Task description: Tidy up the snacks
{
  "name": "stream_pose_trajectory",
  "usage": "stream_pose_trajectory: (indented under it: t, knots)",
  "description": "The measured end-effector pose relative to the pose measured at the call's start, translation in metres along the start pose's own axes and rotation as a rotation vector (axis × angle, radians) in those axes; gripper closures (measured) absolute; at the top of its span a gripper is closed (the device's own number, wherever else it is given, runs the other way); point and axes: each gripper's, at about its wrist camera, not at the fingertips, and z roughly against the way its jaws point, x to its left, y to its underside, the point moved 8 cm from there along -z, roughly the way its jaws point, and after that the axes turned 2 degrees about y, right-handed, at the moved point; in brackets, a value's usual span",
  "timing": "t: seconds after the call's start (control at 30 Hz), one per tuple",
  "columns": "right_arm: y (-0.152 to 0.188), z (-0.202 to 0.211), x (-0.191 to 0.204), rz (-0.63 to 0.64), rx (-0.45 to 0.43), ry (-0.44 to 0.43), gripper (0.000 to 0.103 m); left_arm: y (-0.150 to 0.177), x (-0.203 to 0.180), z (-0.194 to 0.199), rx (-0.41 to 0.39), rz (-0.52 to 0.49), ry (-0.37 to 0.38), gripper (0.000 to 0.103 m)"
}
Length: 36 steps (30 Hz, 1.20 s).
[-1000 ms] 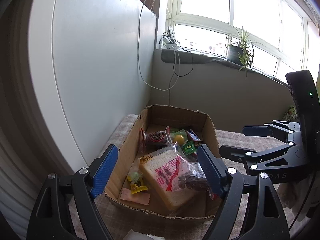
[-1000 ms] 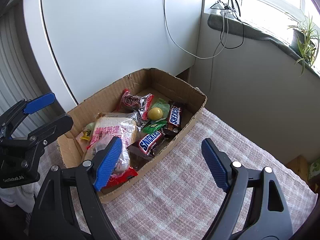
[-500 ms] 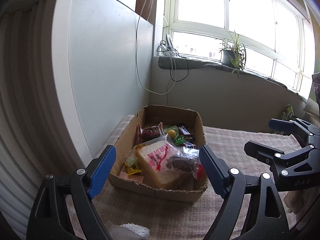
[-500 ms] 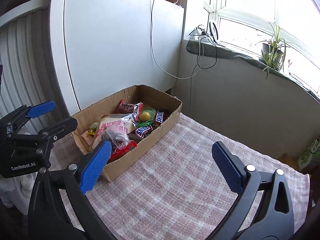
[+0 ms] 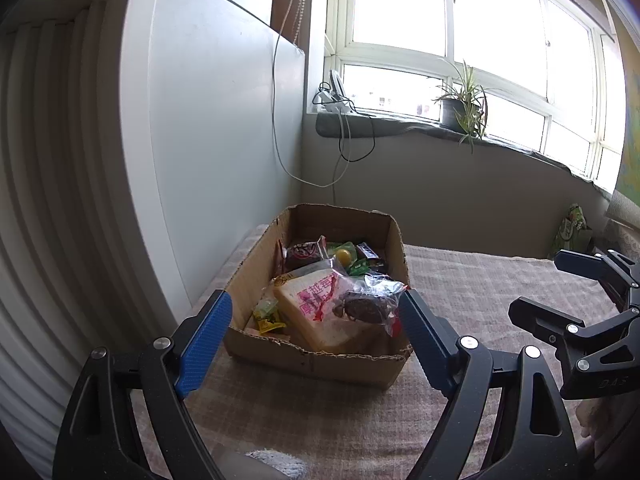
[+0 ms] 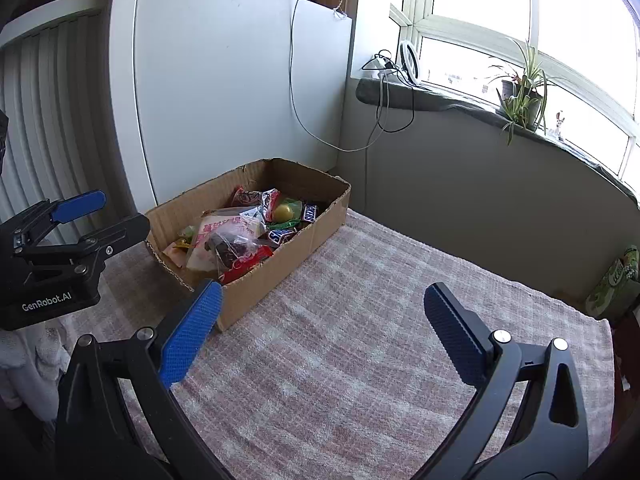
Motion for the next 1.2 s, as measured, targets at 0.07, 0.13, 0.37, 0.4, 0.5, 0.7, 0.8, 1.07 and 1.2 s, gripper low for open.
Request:
stream_pose_trajectory:
  t: [0.07,0.13,0.37,0.4,0.5,0.7,0.8,1.07,1.2]
  knots:
    - [0.0018,0.0001,-0.0003,-0.006,0.002,-0.001,0.000,0.0015,-0.0001,0.0007,0.000,-0.002,-0.005,0.018]
    - [0.0034,-0.0002,-0.0004,-0.011,0.003,0.000,0.000,0.0029,0.0005,0.0008,0.002,0.000,-0.009,0.018]
    - [0.0088,-0.0025,0.0042,-0.003,0.014,-0.004,0.000,0.0058,0.0033,-0.0005,0.005,0.004,-0.018,0.018]
    - [0.0087,-0.0025,0.0050,-0.001,0.013,-0.002,0.000,0.0060,0.0039,-0.0004,0.005,0.006,-0.019,0.018]
    - [0.0081,-0.0018,0.0062,-0.009,0.009,-0.006,0.000,0.0066,0.0050,0.0003,0.005,0.011,-0.016,0.018]
    - [0.0083,-0.0015,0.0080,-0.006,0.009,-0.009,0.000,0.0076,0.0055,0.0006,0.008,0.010,-0.015,0.018]
    - [0.0085,-0.0014,0.0082,-0.005,0.009,-0.011,0.000,0.0073,0.0056,0.0008,0.008,0.012,-0.014,0.018]
    - [0.0095,-0.0010,0.0077,-0.017,0.013,-0.014,0.000,0.0078,0.0056,0.0019,0.008,0.012,-0.012,0.018]
    - [0.0097,-0.0011,0.0078,-0.016,0.014,-0.014,0.000,0.0080,0.0051,0.0016,0.009,0.011,-0.012,0.018]
